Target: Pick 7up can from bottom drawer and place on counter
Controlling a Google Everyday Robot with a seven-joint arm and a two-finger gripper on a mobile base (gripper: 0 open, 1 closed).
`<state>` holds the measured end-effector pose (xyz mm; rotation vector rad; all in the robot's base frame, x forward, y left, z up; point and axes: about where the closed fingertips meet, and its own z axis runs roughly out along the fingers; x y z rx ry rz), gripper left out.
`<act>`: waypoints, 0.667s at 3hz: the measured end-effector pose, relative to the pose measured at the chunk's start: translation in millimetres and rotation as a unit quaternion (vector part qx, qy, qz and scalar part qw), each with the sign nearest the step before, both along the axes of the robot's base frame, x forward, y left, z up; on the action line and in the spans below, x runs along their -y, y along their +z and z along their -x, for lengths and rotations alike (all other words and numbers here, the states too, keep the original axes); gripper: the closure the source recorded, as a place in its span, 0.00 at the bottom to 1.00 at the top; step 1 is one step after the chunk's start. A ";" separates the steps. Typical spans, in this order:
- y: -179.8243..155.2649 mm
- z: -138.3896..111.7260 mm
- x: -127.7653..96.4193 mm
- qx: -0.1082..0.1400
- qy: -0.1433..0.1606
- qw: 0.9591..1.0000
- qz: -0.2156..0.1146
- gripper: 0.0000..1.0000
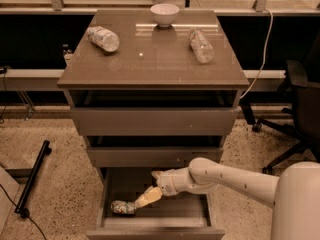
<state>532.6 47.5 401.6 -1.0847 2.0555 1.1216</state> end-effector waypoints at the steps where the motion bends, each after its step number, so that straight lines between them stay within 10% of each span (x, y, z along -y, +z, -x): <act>1: -30.0 -7.6 -2.8 -0.018 -0.007 1.000 -0.023 0.00; 2: -30.0 -7.6 -2.8 -0.018 -0.007 1.000 -0.023 0.00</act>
Offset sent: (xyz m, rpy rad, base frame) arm 0.0062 0.0023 -0.0257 0.0397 0.0305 -0.0096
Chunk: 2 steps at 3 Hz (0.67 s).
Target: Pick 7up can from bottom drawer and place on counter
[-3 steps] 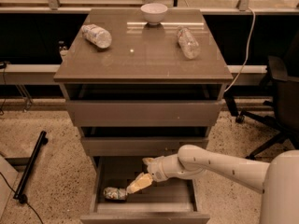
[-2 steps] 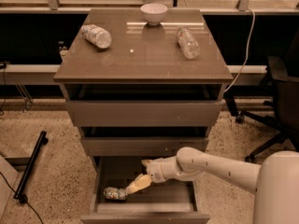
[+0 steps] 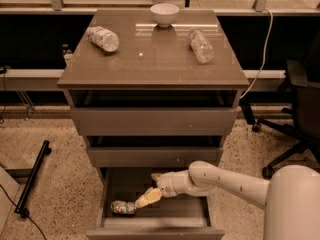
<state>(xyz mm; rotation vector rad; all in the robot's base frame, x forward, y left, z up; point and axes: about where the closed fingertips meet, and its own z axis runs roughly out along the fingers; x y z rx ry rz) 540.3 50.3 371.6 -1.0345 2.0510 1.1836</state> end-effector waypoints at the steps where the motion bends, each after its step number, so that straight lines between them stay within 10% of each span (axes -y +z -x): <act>1: -12.1 -3.2 -10.6 0.012 -0.011 1.000 -0.002 0.00; 2: -28.6 -9.7 -24.6 0.055 -0.007 0.998 -0.016 0.00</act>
Offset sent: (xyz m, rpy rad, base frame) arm 0.0198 0.0388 -0.0512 0.0667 -0.2518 0.0048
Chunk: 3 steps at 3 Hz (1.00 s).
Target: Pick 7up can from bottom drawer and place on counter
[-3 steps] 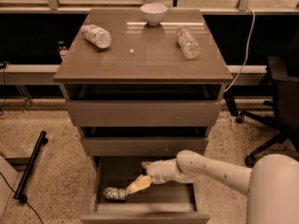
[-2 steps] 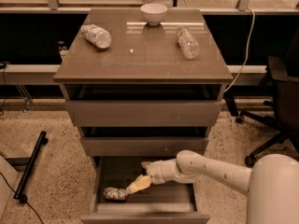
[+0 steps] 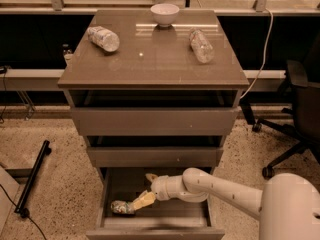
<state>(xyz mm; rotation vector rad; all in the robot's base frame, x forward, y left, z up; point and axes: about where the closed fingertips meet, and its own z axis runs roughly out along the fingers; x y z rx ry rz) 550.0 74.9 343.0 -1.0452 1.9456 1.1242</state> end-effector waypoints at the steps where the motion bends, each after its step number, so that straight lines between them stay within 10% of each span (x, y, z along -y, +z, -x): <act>1: -21.0 -9.0 -13.3 0.025 0.004 1.000 -0.005 0.00; 3: -70.9 -27.0 -29.7 0.041 -0.019 0.999 0.004 0.00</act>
Offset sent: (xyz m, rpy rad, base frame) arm 0.0337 0.0283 -0.0743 0.0086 -0.1127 -0.0258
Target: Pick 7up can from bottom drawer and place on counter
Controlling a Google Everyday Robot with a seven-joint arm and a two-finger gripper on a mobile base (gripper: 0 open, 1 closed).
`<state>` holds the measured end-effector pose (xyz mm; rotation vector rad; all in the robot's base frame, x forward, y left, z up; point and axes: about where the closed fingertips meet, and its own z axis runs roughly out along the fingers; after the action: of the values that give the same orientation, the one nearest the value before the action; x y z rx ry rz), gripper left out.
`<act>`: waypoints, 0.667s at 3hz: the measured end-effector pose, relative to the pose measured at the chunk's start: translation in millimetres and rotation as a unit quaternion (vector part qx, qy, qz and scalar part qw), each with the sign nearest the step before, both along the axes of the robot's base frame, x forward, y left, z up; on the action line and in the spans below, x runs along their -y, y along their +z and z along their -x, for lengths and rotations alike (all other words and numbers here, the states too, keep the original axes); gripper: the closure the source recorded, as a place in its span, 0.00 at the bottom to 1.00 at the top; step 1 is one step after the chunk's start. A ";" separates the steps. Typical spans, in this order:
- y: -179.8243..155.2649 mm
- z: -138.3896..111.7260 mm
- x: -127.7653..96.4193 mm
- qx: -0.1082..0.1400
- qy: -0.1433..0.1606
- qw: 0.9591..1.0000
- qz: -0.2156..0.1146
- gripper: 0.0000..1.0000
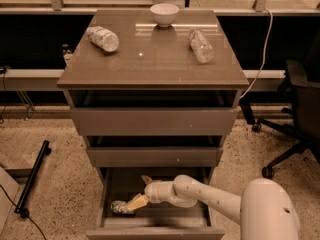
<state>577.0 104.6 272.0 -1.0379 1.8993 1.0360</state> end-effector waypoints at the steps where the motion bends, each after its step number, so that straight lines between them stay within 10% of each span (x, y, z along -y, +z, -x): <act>1: -22.6 -6.5 -3.1 -0.004 -0.031 0.999 0.024 0.00; 2: -47.3 -9.2 -9.1 -0.019 -0.044 0.998 0.042 0.00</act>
Offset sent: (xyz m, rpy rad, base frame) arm 0.0146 0.0123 -0.0778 -0.1322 0.0732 -0.1253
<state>586.1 113.7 224.8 -0.9785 2.0155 0.9392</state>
